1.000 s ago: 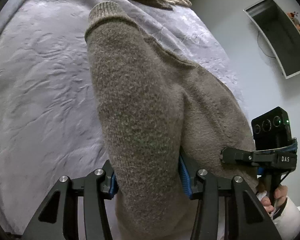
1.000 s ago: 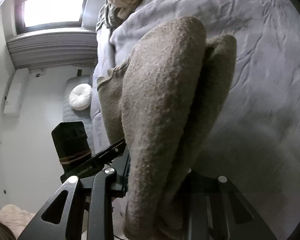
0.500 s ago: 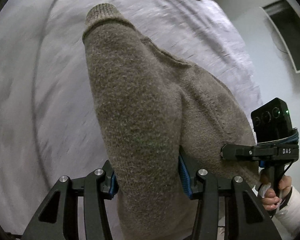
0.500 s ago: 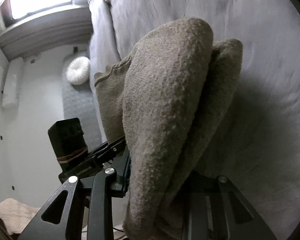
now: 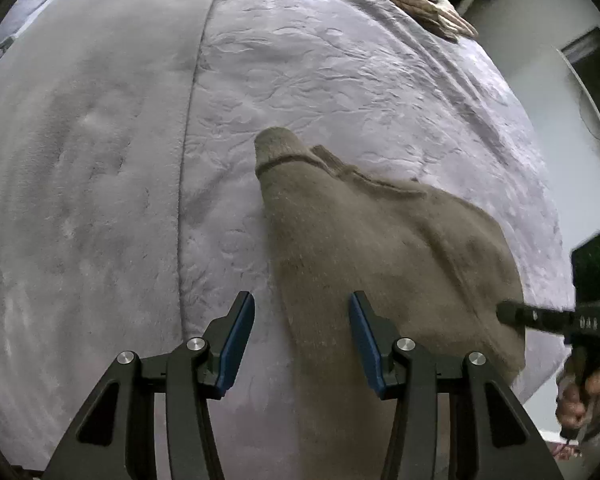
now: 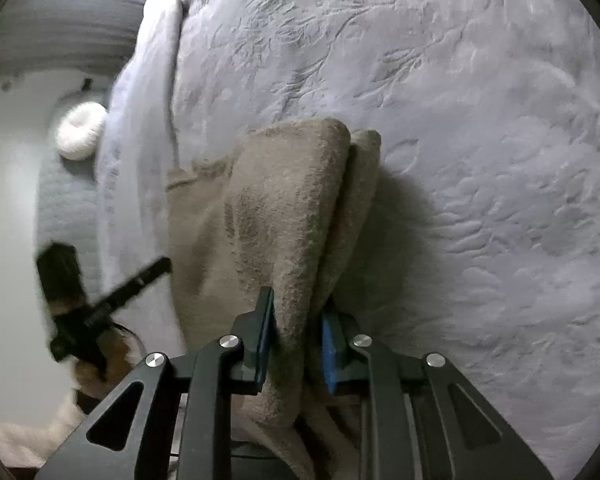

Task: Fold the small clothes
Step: 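Open both tools and press the folded sweater flat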

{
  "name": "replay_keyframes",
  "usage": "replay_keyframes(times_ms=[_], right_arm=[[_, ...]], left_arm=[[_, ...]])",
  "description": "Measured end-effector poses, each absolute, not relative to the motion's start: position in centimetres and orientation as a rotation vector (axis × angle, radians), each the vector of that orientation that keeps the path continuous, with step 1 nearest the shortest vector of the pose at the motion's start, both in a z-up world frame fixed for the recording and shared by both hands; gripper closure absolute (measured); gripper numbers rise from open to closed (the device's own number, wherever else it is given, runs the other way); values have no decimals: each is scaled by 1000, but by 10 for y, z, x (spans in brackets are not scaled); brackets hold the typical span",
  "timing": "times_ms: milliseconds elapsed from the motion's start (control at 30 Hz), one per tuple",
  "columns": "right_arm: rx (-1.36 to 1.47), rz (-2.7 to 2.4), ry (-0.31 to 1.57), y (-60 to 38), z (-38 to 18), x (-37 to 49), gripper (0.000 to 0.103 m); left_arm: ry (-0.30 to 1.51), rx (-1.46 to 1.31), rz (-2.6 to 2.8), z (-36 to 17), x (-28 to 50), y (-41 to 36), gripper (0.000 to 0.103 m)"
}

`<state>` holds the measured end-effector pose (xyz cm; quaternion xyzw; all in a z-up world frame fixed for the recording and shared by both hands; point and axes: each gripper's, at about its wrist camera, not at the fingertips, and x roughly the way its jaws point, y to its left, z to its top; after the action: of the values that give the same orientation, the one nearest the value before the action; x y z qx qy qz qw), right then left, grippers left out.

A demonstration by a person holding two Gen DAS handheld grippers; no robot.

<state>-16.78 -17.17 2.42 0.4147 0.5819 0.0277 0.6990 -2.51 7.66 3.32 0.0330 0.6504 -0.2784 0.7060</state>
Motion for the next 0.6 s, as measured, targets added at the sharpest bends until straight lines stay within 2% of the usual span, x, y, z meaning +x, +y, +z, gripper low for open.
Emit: replay_keyframes(times_ms=[100,167,333,600], right_arm=[[679,-37,1368,-162,16,-169,81],[631,-63,1388,-157,7,-171,81],[608,-113,1381,-155,7,-174,81],[630,-177,1388,-155,31,-205,81]], left_arm=[[1427,157,-606,16,-32,56,52],[1401,193,-624,8,-38,45,50],[1364,260,-618,12,-45,37,50],[1377,328,-617,43,-66,64,50]])
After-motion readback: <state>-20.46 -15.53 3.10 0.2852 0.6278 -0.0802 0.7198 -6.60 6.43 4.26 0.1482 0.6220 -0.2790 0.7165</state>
